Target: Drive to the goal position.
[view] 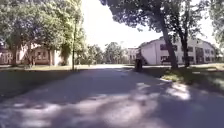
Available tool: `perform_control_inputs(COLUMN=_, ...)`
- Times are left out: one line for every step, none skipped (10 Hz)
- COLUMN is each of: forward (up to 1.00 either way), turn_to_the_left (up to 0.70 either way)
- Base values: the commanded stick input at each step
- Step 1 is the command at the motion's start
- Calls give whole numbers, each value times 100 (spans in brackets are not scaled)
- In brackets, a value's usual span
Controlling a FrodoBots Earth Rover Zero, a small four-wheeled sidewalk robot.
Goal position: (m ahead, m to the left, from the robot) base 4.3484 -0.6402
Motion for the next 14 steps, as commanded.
perform_control_inputs(forward=45, turn_to_the_left=0)
perform_control_inputs(forward=45, turn_to_the_left=0)
perform_control_inputs(forward=45, turn_to_the_left=0)
perform_control_inputs(forward=45, turn_to_the_left=0)
perform_control_inputs(forward=45, turn_to_the_left=0)
perform_control_inputs(forward=45, turn_to_the_left=0)
perform_control_inputs(forward=45, turn_to_the_left=0)
perform_control_inputs(forward=45, turn_to_the_left=0)
perform_control_inputs(forward=45, turn_to_the_left=0)
perform_control_inputs(forward=45, turn_to_the_left=0)
perform_control_inputs(forward=45, turn_to_the_left=0)
perform_control_inputs(forward=45, turn_to_the_left=0)
perform_control_inputs(forward=45, turn_to_the_left=0)
perform_control_inputs(forward=45, turn_to_the_left=0)
